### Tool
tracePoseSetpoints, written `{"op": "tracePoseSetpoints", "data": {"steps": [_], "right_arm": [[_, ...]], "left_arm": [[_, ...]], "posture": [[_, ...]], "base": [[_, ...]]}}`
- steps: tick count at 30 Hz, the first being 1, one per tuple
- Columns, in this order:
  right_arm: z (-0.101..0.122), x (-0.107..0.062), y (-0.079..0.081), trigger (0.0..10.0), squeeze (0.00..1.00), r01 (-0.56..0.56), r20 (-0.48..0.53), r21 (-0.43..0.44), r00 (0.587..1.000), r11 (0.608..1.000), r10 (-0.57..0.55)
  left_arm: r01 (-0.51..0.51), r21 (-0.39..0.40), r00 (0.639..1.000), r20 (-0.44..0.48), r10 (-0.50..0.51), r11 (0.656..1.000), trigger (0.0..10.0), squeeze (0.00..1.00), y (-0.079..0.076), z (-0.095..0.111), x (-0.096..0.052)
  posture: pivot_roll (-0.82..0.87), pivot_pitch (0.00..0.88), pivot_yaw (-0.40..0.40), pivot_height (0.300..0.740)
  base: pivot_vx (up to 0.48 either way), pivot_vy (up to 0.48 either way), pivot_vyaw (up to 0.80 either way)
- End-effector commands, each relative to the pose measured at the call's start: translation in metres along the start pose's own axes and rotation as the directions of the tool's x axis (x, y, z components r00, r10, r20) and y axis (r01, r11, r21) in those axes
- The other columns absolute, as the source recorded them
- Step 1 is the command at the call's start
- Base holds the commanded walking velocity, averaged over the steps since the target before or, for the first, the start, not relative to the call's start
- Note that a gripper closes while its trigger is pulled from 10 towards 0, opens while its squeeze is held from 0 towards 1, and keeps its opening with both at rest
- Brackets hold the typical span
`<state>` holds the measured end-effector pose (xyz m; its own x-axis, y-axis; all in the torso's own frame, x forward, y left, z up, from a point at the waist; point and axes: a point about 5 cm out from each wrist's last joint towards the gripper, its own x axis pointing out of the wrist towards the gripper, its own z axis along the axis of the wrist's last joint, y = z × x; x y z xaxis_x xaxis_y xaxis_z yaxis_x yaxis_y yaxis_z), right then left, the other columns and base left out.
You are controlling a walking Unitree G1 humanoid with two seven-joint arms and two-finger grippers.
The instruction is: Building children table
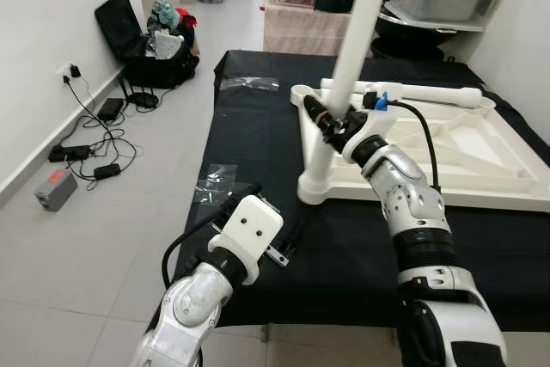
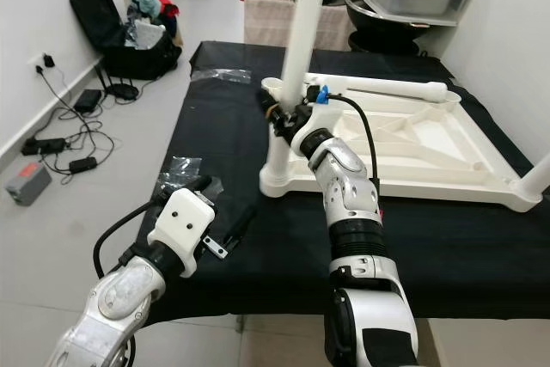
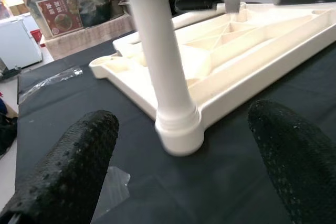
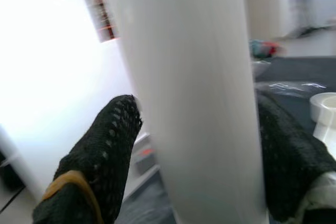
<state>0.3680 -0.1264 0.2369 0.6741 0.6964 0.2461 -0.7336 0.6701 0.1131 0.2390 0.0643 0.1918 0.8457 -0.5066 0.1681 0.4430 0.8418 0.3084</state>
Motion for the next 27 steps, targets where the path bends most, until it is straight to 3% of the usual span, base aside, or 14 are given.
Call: {"op": "tracePoseSetpoints", "data": {"steps": [1, 3, 8, 9, 18, 19, 20, 21, 22, 23, 24, 25, 27], "right_arm": [[-0.016, 0.003, 0.026, 10.0, 0.0, -0.253, -0.078, 0.024, 0.964, 0.967, 0.254], [-0.022, 0.001, 0.029, 10.0, 0.0, -0.299, -0.116, 0.018, 0.947, 0.954, 0.299], [-0.031, 0.007, 0.028, 10.0, 0.0, -0.293, -0.153, -0.001, 0.945, 0.956, 0.29], [-0.036, 0.013, 0.027, 0.0, 0.0, -0.257, -0.172, -0.017, 0.953, 0.966, 0.251], [-0.033, 0.026, 0.022, 0.0, 0.0, -0.146, -0.136, -0.03, 0.981, 0.989, 0.141], [-0.03, 0.029, 0.009, 0.0, 0.0, 0.047, -0.116, -0.04, 0.992, 0.998, -0.051], [-0.03, 0.029, 0.009, 0.0, 0.0, 0.047, -0.116, -0.04, 0.992, 0.998, -0.051], [-0.028, 0.027, -0.006, 0.0, 0.0, 0.265, -0.114, -0.078, 0.955, 0.961, -0.273], [-0.027, 0.016, -0.026, 0.0, 0.0, 0.529, -0.107, -0.1, 0.836, 0.842, -0.538], [-0.027, 0.016, -0.026, 0.0, 0.0, 0.529, -0.107, -0.1, 0.836, 0.842, -0.538], [-0.028, 0.001, -0.038, 0.0, 0.0, 0.704, -0.079, -0.139, 0.693, 0.697, -0.716], [-0.03, -0.012, -0.042, 0.0, 0.0, 0.798, -0.048, -0.172, 0.579, 0.578, -0.814], [-0.033, -0.027, -0.04, 0.0, 0.0, 0.874, -0.007, -0.198, 0.451, 0.443, -0.892]], "left_arm": [[0.001, 0.0, 1.0, -0.01, -0.001, 1.0, 10.0, 0.0, -0.002, -0.003, -0.001], [0.0, 0.0, 1.0, -0.011, 0.0, 1.0, 10.0, 0.0, -0.002, -0.003, -0.001], [-0.001, -0.001, 1.0, -0.013, 0.001, 1.0, 10.0, 0.0, -0.001, -0.003, -0.002], [-0.001, -0.001, 1.0, -0.014, 0.001, 1.0, 10.0, 0.0, -0.001, -0.003, -0.002], [-0.003, 0.001, 1.0, -0.015, 0.003, 1.0, 10.0, 0.0, -0.001, -0.003, -0.003], [-0.004, 0.002, 1.0, -0.016, 0.004, 1.0, 10.0, 0.0, -0.001, -0.003, -0.003], [-0.004, 0.002, 1.0, -0.016, 0.004, 1.0, 10.0, 0.0, -0.001, -0.003, -0.003], [-0.004, 0.001, 1.0, -0.017, 0.004, 1.0, 10.0, 0.0, -0.001, -0.003, -0.003], [-0.004, 0.001, 1.0, -0.017, 0.004, 1.0, 10.0, 0.0, -0.001, -0.003, -0.003], [-0.004, 0.001, 1.0, -0.017, 0.004, 1.0, 10.0, 0.0, -0.001, -0.003, -0.003], [-0.002, 0.001, 1.0, -0.017, 0.002, 1.0, 10.0, 0.0, -0.001, -0.004, -0.002], [0.001, -0.001, 1.0, -0.018, -0.001, 1.0, 10.0, 0.0, -0.002, -0.004, -0.002], [0.007, -0.002, 1.0, -0.021, -0.007, 1.0, 10.0, 0.0, -0.003, -0.005, -0.003]], "posture": [[0.11, 0.082, -0.086, 0.74], [0.11, 0.083, -0.087, 0.74], [0.11, 0.086, -0.087, 0.74], [0.12, 0.088, -0.088, 0.74], [0.12, 0.091, -0.09, 0.74], [0.11, 0.094, -0.087, 0.74], [0.11, 0.094, -0.087, 0.74], [0.11, 0.094, -0.087, 0.74], [0.11, 0.094, -0.083, 0.74], [0.11, 0.094, -0.083, 0.74], [0.11, 0.093, -0.083, 0.74], [0.11, 0.093, -0.079, 0.74], [0.11, 0.093, -0.082, 0.74]], "base": [[0.0, 0.0, 0.0], [0.0, 0.0, 0.0], [0.0, 0.0, 0.0], [0.0, 0.0, 0.0], [0.0, 0.0, 0.0], [0.0, 0.0, 0.0], [0.0, 0.0, 0.0], [0.0, 0.0, 0.0], [0.0, 0.0, 0.0], [0.0, 0.0, 0.0], [0.0, 0.0, 0.0], [0.0, 0.0, 0.0], [0.0, 0.0, 0.0]]}}
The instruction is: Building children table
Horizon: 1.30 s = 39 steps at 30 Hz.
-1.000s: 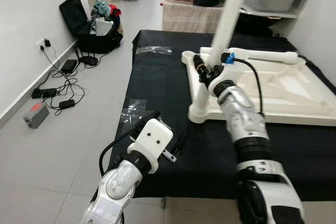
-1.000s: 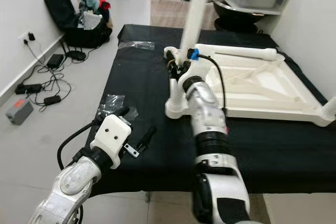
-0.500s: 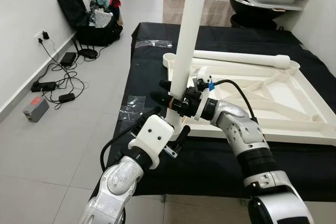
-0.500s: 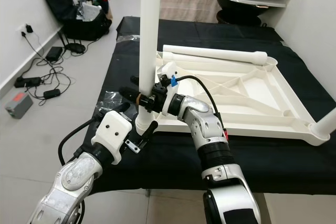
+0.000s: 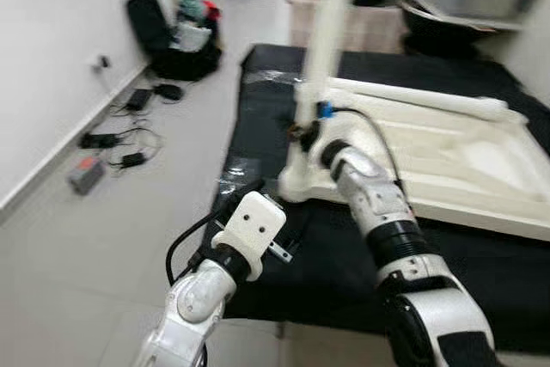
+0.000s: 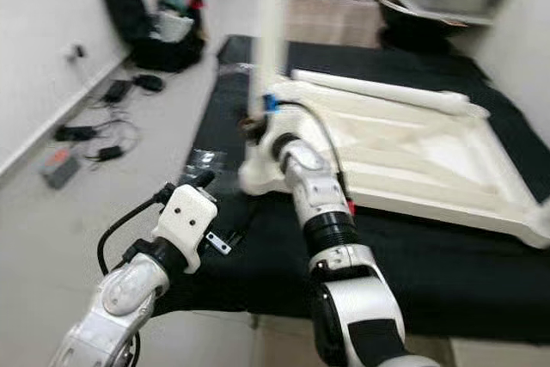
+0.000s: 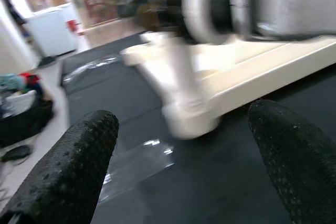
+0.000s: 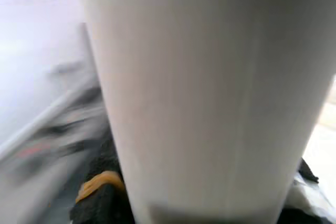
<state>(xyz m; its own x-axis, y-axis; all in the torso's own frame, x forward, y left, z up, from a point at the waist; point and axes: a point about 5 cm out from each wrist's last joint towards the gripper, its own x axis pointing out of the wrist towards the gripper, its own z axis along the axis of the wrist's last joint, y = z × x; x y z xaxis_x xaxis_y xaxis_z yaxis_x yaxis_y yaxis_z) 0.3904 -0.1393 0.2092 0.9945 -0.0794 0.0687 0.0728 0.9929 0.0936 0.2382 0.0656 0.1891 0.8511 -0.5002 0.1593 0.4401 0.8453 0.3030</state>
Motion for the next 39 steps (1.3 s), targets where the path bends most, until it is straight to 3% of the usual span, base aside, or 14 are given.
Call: {"op": "tracePoseSetpoints", "data": {"steps": [1, 10, 11, 15, 16, 18, 19, 25, 27, 28, 30, 31, 34, 39], "right_arm": [[-0.012, -0.007, -0.026, 0.0, 0.0, 0.209, -0.044, -0.031, 0.977, 0.977, -0.21], [-0.026, -0.025, -0.017, 0.0, 0.0, 0.356, -0.114, 0.022, 0.929, 0.934, -0.351], [-0.026, -0.023, -0.01, 9.9, 0.0, 0.324, -0.124, 0.053, 0.941, 0.944, -0.316], [-0.016, -0.017, 0.001, 10.0, 0.0, 0.291, -0.086, 0.108, 0.955, 0.951, -0.282], [-0.005, -0.014, 0.004, 10.0, 1.0, 0.262, -0.026, 0.128, 0.965, 0.957, -0.261], [0.015, -0.01, -0.001, 10.0, 1.0, 0.255, 0.095, 0.103, 0.96, 0.961, -0.265], [0.022, -0.006, -0.003, 10.0, 0.0, 0.207, 0.124, 0.11, 0.968, 0.972, -0.22], [0.027, 0.003, 0.001, 10.0, 0.0, -0.027, 0.125, 0.171, 0.992, 0.985, 0.006], [0.022, 0.005, 0.009, 10.0, 0.0, -0.333, 0.089, 0.192, 0.943, 0.923, 0.321], [0.022, 0.005, 0.009, 10.0, 0.0, -0.333, 0.089, 0.192, 0.943, 0.923, 0.321], [0.012, -0.013, 0.014, 10.0, 0.0, -0.661, 0.069, 0.171, 0.748, 0.73, 0.661], [0.012, -0.013, 0.014, 10.0, 0.0, -0.661, 0.069, 0.171, 0.748, 0.73, 0.661], [-0.002, -0.044, 0.013, 10.0, 0.0, -0.891, 0.029, 0.138, 0.44, 0.433, 0.897], [-0.011, -0.047, 0.014, 10.0, 0.0, -0.92, -0.01, 0.146, 0.367, 0.365, 0.93]], "left_arm": [[0.012, 0.003, 1.0, -0.01, -0.011, 1.0, 10.0, 0.0, -0.003, -0.003, -0.001], [0.012, 0.001, 1.0, -0.014, -0.012, 1.0, 10.0, 0.0, -0.003, -0.004, -0.001], [0.01, 0.001, 1.0, -0.016, -0.01, 1.0, 10.0, 0.0, -0.003, -0.004, -0.001], [0.007, 0.0, 1.0, -0.019, -0.007, 1.0, 10.0, 0.0, -0.002, -0.005, -0.002], [0.007, 0.003, 1.0, -0.019, -0.007, 1.0, 10.0, 0.0, -0.002, -0.005, -0.002], [0.006, 0.001, 1.0, -0.02, -0.006, 1.0, 10.0, 0.0, -0.002, -0.005, -0.002], [0.006, 0.001, 1.0, -0.02, -0.006, 1.0, 10.0, 0.0, -0.002, -0.005, -0.002], [0.004, 0.004, 1.0, -0.018, -0.004, 1.0, 10.0, 0.0, -0.002, -0.005, -0.001], [0.002, 0.003, 1.0, -0.018, -0.002, 1.0, 10.0, 0.0, -0.001, -0.005, -0.001], [0.002, 0.003, 1.0, -0.018, -0.002, 1.0, 10.0, 0.0, -0.001, -0.005, -0.001], [0.002, 0.006, 1.0, -0.018, -0.002, 1.0, 10.0, 0.0, -0.001, -0.005, -0.001], [0.002, 0.006, 1.0, -0.018, -0.002, 1.0, 10.0, 0.0, -0.001, -0.005, -0.001], [0.003, 0.008, 1.0, -0.018, -0.003, 1.0, 10.0, 0.0, -0.001, -0.005, -0.002], [0.007, 0.01, 1.0, -0.017, -0.007, 1.0, 10.0, 0.0, -0.001, -0.005, -0.002]], "posture": [[0.11, 0.093, -0.082, 0.74], [0.11, 0.096, -0.084, 0.74], [0.11, 0.096, -0.084, 0.74], [0.11, 0.097, -0.084, 0.74], [0.11, 0.097, -0.085, 0.74], [0.11, 0.098, -0.085, 0.74], [0.11, 0.098, -0.086, 0.74], [0.11, 0.098, -0.084, 0.74], [0.11, 0.098, -0.085, 0.74], [0.11, 0.098, -0.085, 0.74], [0.11, 0.093, -0.082, 0.74], [0.11, 0.093, -0.082, 0.74], [0.11, 0.089, -0.08, 0.74], [0.11, 0.083, -0.076, 0.74]], "base": [[0.0, 0.0, 0.0], [0.0, 0.0, 0.0], [0.0, 0.0, 0.0], [0.0, 0.0, 0.0], [0.0, 0.0, 0.0], [0.0, 0.0, 0.0], [0.0, 0.0, 0.0], [0.0, 0.0, 0.0], [0.0, 0.0, 0.0], [0.0, 0.0, 0.0], [0.0, 0.0, 0.0], [0.0, 0.0, 0.0], [0.0, 0.0, 0.0], [0.0, 0.0, 0.0]]}}
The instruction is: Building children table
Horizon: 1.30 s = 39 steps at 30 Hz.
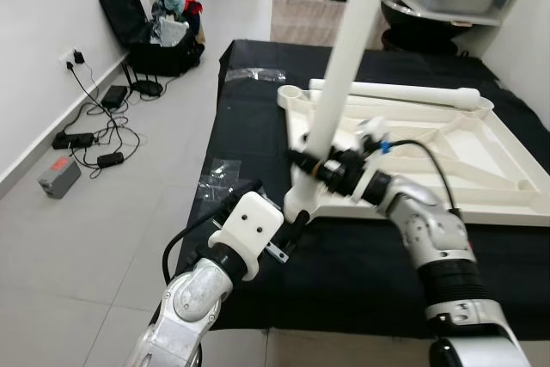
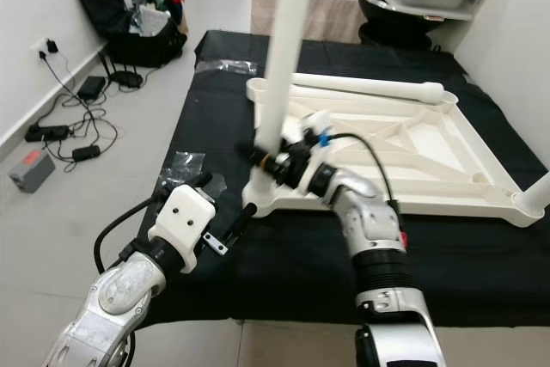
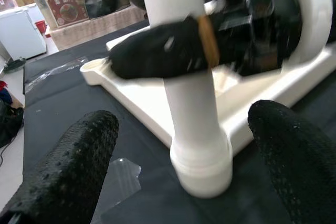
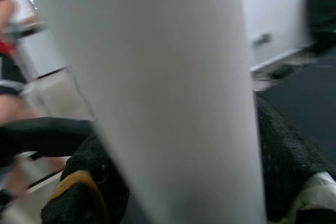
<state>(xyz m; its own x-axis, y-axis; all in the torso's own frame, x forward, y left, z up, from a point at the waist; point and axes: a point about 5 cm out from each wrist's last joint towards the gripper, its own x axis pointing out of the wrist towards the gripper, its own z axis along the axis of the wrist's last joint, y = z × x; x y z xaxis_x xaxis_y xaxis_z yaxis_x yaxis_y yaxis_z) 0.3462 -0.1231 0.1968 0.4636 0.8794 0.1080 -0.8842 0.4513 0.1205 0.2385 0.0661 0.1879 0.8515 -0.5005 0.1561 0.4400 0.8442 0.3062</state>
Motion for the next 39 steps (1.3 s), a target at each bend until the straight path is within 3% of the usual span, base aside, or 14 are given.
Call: {"op": "tracePoseSetpoints", "data": {"steps": [1, 2, 3, 11, 17, 19, 20, 22, 23, 33, 35, 37, 38, 39], "right_arm": [[-0.001, 0.002, 0.001, 10.0, 0.0, -0.033, -0.01, -0.001, 0.999, 0.999, 0.033], [-0.004, 0.007, -0.003, 10.0, 0.0, -0.002, -0.025, -0.007, 1.0, 1.0, 0.002], [-0.006, 0.012, -0.006, 0.0, 0.0, 0.038, -0.031, -0.024, 0.999, 0.999, -0.039], [0.0, 0.024, -0.019, 0.0, 0.0, 0.235, 0.009, -0.058, 0.972, 0.97, -0.235], [0.007, 0.017, -0.04, 0.0, 0.0, 0.519, 0.038, -0.016, 0.855, 0.855, -0.518], [0.009, -0.002, -0.058, 0.0, 0.0, 0.807, 0.063, 0.032, 0.588, 0.59, -0.807], [0.009, -0.002, -0.058, 0.0, 0.0, 0.807, 0.063, 0.032, 0.588, 0.59, -0.807], [0.009, -0.019, -0.062, 0.0, 0.0, 0.939, 0.096, 0.019, 0.34, 0.343, -0.936], [0.009, -0.023, -0.059, 0.0, 0.0, 0.963, 0.113, 0.01, 0.267, 0.27, -0.957], [-0.004, -0.023, -0.032, 0.0, 0.0, 0.999, 0.125, 0.015, 0.037, 0.04, -0.992], [-0.007, -0.021, -0.03, 0.0, 0.0, 0.999, 0.112, 0.015, 0.027, 0.029, -0.993], [-0.008, -0.019, -0.028, 0.9, 0.0, 1.0, 0.105, 0.02, 0.022, 0.024, -0.994], [-0.007, -0.014, -0.028, 10.0, 0.0, 0.998, 0.106, 0.032, 0.048, 0.051, -0.993], [-0.007, -0.014, -0.028, 10.0, 0.0, 0.998, 0.106, 0.032, 0.048, 0.051, -0.993]], "left_arm": [[0.006, 0.007, 1.0, -0.014, -0.006, 1.0, 10.0, 0.0, -0.001, -0.003, -0.002], [0.008, 0.007, 1.0, -0.013, -0.008, 1.0, 10.0, 0.0, -0.002, -0.003, -0.002], [0.008, 0.008, 1.0, -0.011, -0.008, 1.0, 10.0, 0.0, -0.002, -0.003, -0.002], [0.007, 0.011, 1.0, -0.011, -0.007, 1.0, 10.0, 0.0, -0.001, -0.003, -0.002], [0.008, 0.008, 1.0, -0.013, -0.008, 1.0, 10.0, 0.0, -0.001, -0.004, -0.002], [0.008, 0.007, 1.0, -0.015, -0.008, 1.0, 10.0, 0.0, -0.002, -0.005, -0.001], [0.008, 0.007, 1.0, -0.015, -0.008, 1.0, 10.0, 0.0, -0.002, -0.005, -0.001], [0.008, 0.007, 1.0, -0.016, -0.008, 1.0, 10.0, 0.0, -0.002, -0.005, -0.001], [0.009, 0.007, 1.0, -0.016, -0.008, 1.0, 10.0, 0.0, -0.002, -0.005, -0.001], [0.009, 0.006, 1.0, -0.017, -0.009, 1.0, 10.0, 0.0, -0.002, -0.005, 0.0], [0.009, 0.005, 1.0, -0.018, -0.009, 1.0, 10.0, 0.0, -0.002, -0.005, -0.001], [0.008, 0.005, 1.0, -0.019, -0.008, 1.0, 10.0, 0.0, -0.002, -0.005, -0.001], [0.008, 0.006, 1.0, -0.02, -0.008, 1.0, 10.0, 0.0, -0.002, -0.006, -0.001], [0.008, 0.006, 1.0, -0.02, -0.008, 1.0, 10.0, 0.0, -0.002, -0.006, -0.001]], "posture": [[0.11, 0.083, -0.076, 0.74], [0.12, 0.085, -0.081, 0.74], [0.12, 0.083, -0.079, 0.74], [0.12, 0.078, -0.081, 0.74], [0.11, 0.079, -0.079, 0.74], [0.11, 0.086, -0.081, 0.74], [0.11, 0.086, -0.081, 0.74], [0.11, 0.09, -0.078, 0.74], [0.11, 0.091, -0.078, 0.74], [0.11, 0.097, -0.082, 0.74], [0.11, 0.097, -0.082, 0.74], [0.11, 0.098, -0.082, 0.74], [0.11, 0.099, -0.081, 0.74], [0.11, 0.099, -0.081, 0.74]], "base": [[0.0, 0.0, 0.0], [0.0, 0.0, 0.0], [0.0, 0.0, 0.0], [0.0, 0.0, 0.0], [0.0, 0.0, 0.0], [0.0, 0.0, 0.0], [0.0, 0.0, 0.0], [0.0, 0.0, 0.0], [0.0, 0.0, 0.0], [0.0, 0.0, 0.0], [0.0, 0.0, 0.0], [0.0, 0.0, 0.0], [0.0, 0.0, 0.0], [0.0, 0.0, 0.0]]}}
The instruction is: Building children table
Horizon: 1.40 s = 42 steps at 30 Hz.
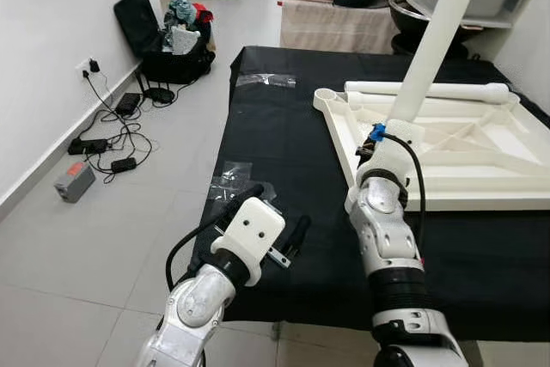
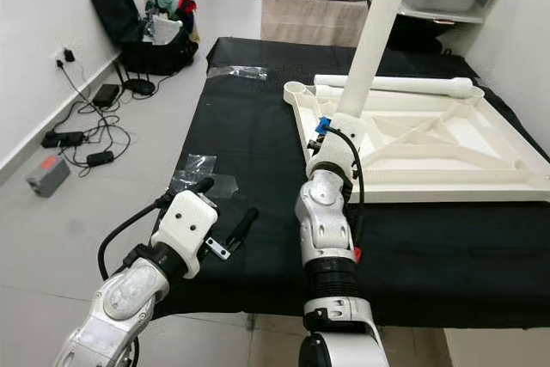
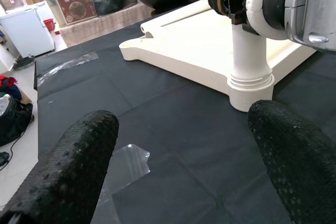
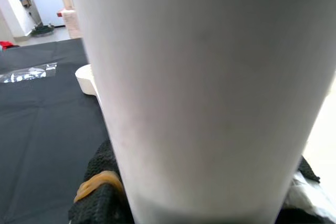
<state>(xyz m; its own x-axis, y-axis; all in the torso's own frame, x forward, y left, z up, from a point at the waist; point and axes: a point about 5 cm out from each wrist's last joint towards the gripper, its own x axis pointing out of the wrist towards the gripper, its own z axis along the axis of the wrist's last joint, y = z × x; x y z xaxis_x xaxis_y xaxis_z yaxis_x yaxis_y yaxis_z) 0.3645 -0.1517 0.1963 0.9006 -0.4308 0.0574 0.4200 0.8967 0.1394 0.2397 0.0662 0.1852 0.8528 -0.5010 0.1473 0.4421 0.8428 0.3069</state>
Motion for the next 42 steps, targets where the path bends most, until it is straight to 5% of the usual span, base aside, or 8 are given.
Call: {"op": "tracePoseSetpoints", "data": {"steps": [1, 3, 4, 7, 8, 39, 40, 42], "right_arm": [[-0.012, -0.003, 0.002, 10.0, 0.0, 0.0, -0.068, 0.007, 0.998, 1.0, 0.0], [-0.007, -0.002, 0.006, 10.0, 0.0, -0.016, -0.045, 0.019, 0.999, 1.0, 0.017], [-0.001, -0.001, 0.01, 10.0, 1.0, -0.05, -0.015, 0.042, 0.999, 0.998, 0.051], [0.01, 0.003, 0.009, 10.0, 1.0, -0.062, 0.046, 0.052, 0.997, 0.997, 0.059], [0.014, 0.006, 0.01, 10.0, 0.0, -0.1, 0.065, 0.058, 0.993, 0.993, 0.096], [-0.01, -0.04, 0.033, 9.5, 0.0, -0.989, -0.065, 0.134, -0.076, -0.067, 0.995], [-0.009, -0.038, 0.036, 0.0, 0.0, -0.99, -0.057, 0.135, -0.055, -0.047, 0.997], [-0.006, -0.035, 0.039, 0.0, 0.0, -0.992, -0.042, 0.127, -0.031, -0.026, 0.999]], "left_arm": [[0.006, 0.005, 1.0, -0.012, -0.006, 1.0, 10.0, 0.0, -0.002, -0.003, -0.002], [0.005, 0.005, 1.0, -0.012, -0.005, 1.0, 10.0, 0.0, -0.001, -0.003, -0.002], [0.005, 0.005, 1.0, -0.012, -0.005, 1.0, 10.0, 0.0, -0.001, -0.003, -0.002], [0.007, 0.005, 1.0, -0.011, -0.006, 1.0, 10.0, 0.0, -0.002, -0.003, -0.001], [0.006, 0.004, 1.0, -0.01, -0.006, 1.0, 10.0, 0.0, -0.002, -0.003, -0.001], [0.007, 0.013, 1.0, -0.001, -0.007, 1.0, 10.0, 0.0, 0.0, 0.0, -0.001], [0.008, 0.012, 1.0, -0.001, -0.008, 1.0, 10.0, 0.0, -0.001, 0.0, -0.001], [0.009, 0.012, 1.0, -0.001, -0.009, 1.0, 10.0, 0.0, -0.001, 0.0, -0.001]], "posture": [[0.11, 0.099, -0.081, 0.74], [0.11, 0.1, -0.079, 0.74], [0.11, 0.099, -0.079, 0.74], [0.1, 0.1, -0.078, 0.74], [0.1, 0.1, -0.078, 0.74], [0.12, 0.092, -0.074, 0.74], [0.12, 0.09, -0.074, 0.74], [0.12, 0.089, -0.075, 0.74]], "base": [[0.0, 0.0, 0.0], [0.0, 0.0, 0.0], [0.0, 0.0, 0.0], [0.0, 0.0, 0.0], [0.0, 0.0, 0.0], [0.0, 0.0, 0.0], [0.0, 0.0, 0.0], [0.0, 0.0, 0.0]]}}
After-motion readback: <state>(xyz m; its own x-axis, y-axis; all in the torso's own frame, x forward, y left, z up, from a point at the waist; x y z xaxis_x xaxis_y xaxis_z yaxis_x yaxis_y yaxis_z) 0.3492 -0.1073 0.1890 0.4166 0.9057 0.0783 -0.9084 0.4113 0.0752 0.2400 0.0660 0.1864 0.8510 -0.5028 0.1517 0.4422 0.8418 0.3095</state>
